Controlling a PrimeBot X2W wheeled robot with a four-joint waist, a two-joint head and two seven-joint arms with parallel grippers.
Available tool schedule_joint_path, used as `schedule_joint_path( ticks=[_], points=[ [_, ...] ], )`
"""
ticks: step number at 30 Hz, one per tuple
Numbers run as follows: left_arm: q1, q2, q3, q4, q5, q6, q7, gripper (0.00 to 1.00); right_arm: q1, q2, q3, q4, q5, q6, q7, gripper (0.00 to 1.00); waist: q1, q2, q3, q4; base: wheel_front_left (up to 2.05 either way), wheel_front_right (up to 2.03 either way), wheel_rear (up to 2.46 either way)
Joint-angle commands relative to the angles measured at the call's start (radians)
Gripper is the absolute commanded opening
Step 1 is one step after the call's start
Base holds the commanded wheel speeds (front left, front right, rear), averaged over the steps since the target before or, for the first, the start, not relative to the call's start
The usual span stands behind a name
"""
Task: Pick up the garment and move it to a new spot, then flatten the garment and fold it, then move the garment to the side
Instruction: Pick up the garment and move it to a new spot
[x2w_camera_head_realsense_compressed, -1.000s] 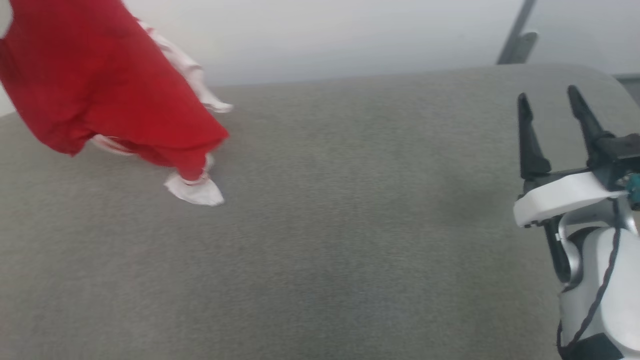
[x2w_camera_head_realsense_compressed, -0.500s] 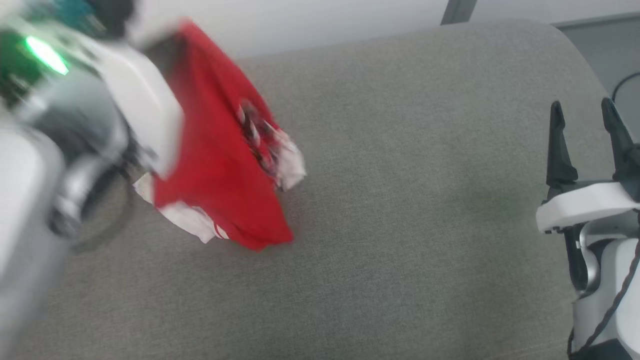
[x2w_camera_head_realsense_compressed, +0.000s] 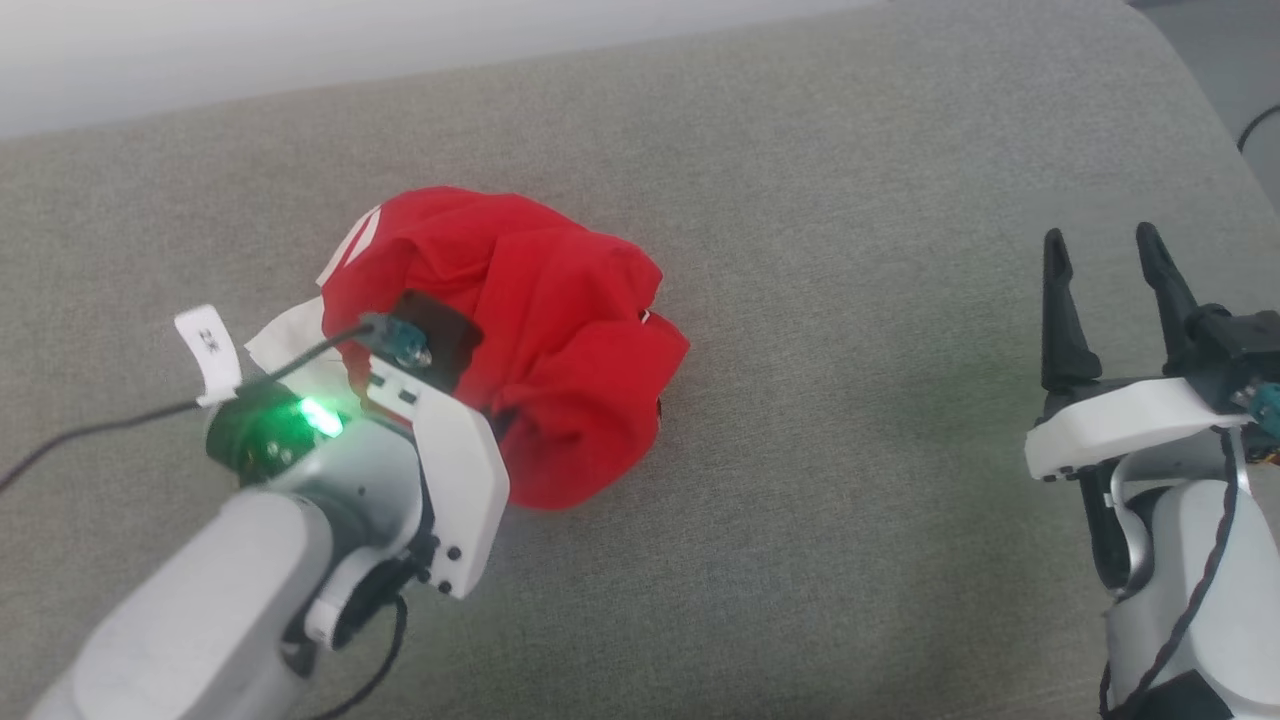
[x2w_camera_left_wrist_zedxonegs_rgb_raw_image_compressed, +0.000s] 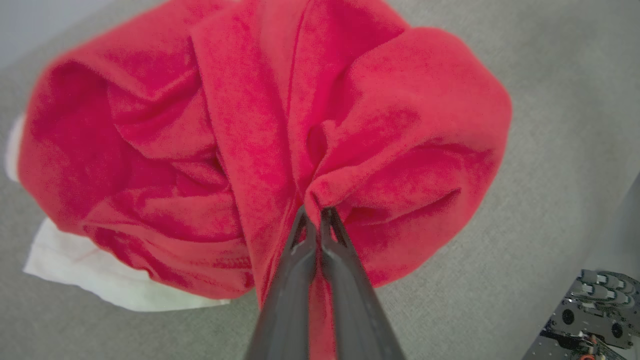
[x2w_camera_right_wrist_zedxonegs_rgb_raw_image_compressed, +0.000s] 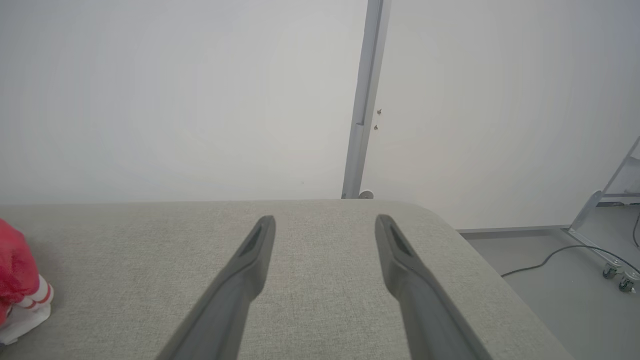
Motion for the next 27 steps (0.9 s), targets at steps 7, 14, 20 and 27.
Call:
schedule_joint_path(
  ticks=[7, 14, 20, 27],
  points=[
    [0.049, -0.058, -0.057, 0.167, 0.005, -0.026, -0.046, 0.0, -0.037, 0.002, 0.028, 0.037, 0.012, 0.0, -0.022, 1.0, 0.0, 0.0, 0.02, 0.006, 0.0, 0.0, 0.0],
    [0.055, -0.112, -0.08, 0.336, -0.005, -0.057, -0.106, 0.0, -0.054, 0.002, 0.048, 0.06, 0.005, 0.0, -0.029, 1.0, 0.0, 0.0, 0.013, 0.013, 0.0, 0.0, 0.0],
    [0.056, -0.141, -0.082, 0.397, -0.021, -0.089, -0.155, 0.91, -0.043, 0.002, 0.05, 0.073, -0.011, 0.0, -0.026, 1.0, 0.0, 0.0, -0.028, 0.035, 0.0, 0.0, 0.0],
    [0.084, -0.125, -0.045, 0.367, -0.035, -0.092, -0.232, 1.0, -0.007, 0.002, 0.046, 0.089, -0.04, 0.0, -0.013, 1.0, 0.0, 0.0, -0.132, 0.089, 0.0, 0.0, 0.0]
  ],
)
